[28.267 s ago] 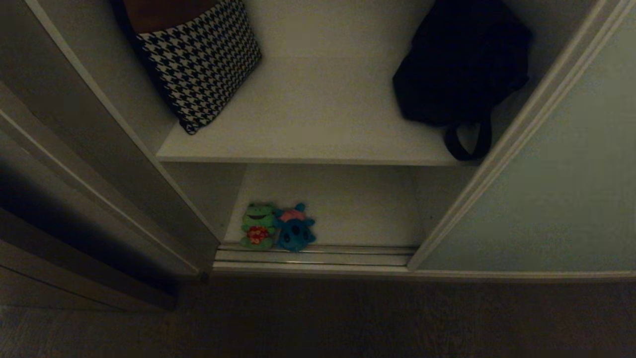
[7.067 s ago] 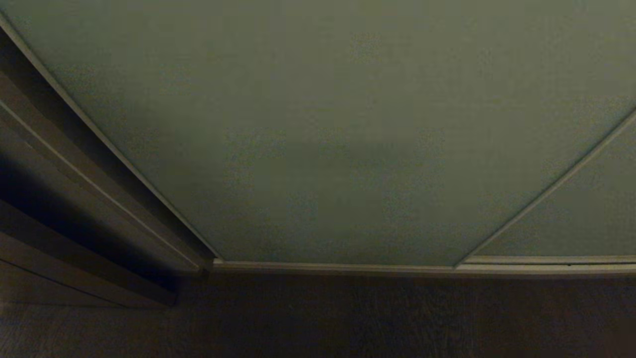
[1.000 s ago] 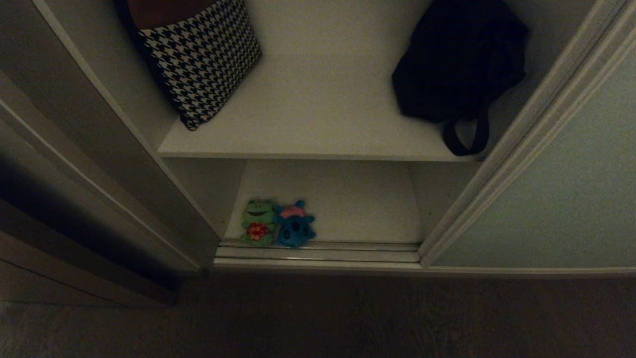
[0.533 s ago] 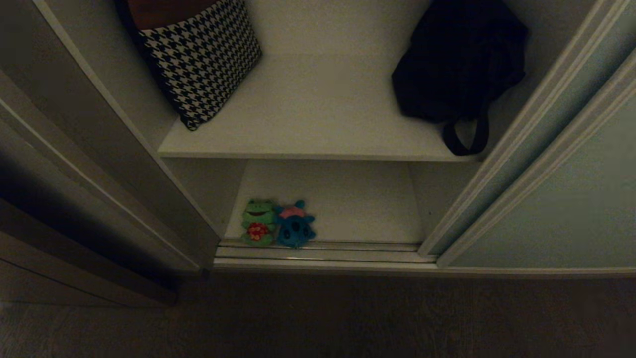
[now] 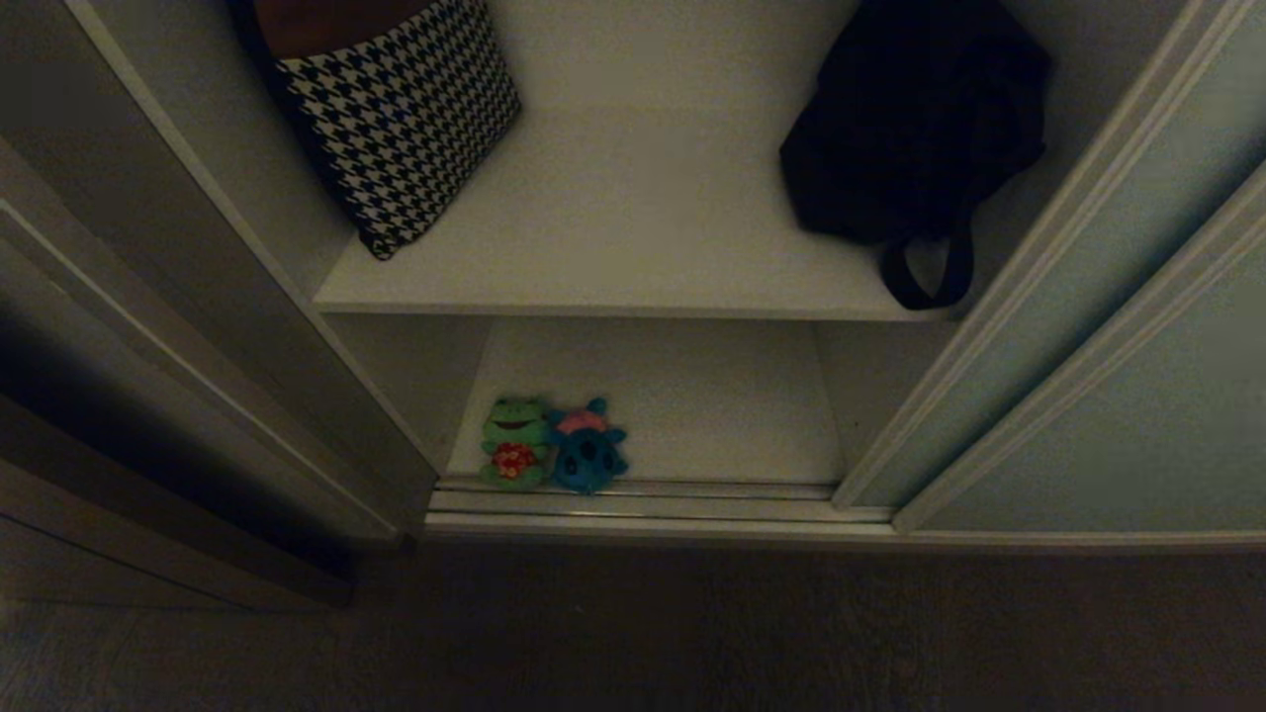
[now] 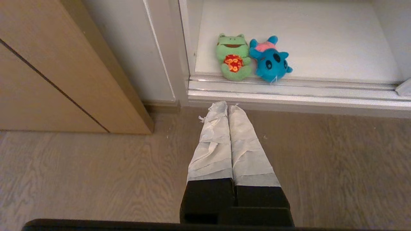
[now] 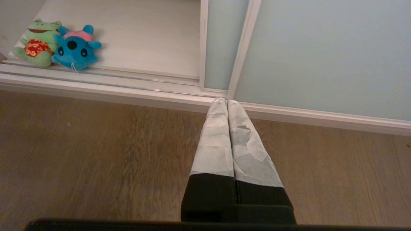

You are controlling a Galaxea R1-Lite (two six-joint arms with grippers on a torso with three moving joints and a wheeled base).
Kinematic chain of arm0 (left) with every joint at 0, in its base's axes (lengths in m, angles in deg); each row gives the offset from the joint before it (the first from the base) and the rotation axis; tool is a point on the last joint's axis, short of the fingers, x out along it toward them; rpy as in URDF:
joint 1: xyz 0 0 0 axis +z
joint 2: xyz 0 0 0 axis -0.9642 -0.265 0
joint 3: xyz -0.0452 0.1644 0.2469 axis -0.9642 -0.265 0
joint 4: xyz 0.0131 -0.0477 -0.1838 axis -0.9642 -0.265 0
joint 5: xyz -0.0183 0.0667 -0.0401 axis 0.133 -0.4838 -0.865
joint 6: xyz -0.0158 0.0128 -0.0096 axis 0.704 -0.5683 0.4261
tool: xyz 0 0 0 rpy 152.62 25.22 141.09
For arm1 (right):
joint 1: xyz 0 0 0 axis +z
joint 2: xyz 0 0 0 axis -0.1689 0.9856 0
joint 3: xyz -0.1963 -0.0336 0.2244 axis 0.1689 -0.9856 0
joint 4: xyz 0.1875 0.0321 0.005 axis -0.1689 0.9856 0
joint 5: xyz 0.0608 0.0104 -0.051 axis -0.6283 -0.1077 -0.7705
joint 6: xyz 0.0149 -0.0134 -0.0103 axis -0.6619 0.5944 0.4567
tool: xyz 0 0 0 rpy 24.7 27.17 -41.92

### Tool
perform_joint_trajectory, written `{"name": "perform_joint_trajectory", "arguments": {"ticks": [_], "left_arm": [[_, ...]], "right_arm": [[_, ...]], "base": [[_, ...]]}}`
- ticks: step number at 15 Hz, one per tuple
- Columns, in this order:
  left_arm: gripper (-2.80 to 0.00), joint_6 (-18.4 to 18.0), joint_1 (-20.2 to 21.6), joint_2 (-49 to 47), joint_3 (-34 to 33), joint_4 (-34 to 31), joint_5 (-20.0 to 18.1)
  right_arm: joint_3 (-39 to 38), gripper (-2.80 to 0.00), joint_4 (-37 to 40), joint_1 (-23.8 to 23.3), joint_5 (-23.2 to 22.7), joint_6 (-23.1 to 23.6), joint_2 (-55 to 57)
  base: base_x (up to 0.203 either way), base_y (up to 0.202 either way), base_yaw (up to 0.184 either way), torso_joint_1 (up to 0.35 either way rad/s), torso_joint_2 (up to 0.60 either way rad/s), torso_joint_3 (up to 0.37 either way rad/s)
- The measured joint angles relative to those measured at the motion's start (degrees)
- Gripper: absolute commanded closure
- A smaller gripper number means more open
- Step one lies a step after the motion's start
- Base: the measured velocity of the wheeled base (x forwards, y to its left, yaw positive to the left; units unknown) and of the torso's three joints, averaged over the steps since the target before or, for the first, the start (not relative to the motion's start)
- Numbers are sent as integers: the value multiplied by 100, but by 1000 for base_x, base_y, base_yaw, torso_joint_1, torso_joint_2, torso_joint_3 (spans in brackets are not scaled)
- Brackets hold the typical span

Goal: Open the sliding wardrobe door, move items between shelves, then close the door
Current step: Open the door

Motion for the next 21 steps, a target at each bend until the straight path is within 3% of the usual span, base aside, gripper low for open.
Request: {"name": "perform_joint_trajectory", "arguments": {"ticks": [21], "left_arm": [[0,109,2,2,0,18,65]], "right_arm": [[0,0,0,0,0,0,2]], "base": [[0,0,0,4,2,-183]]}}
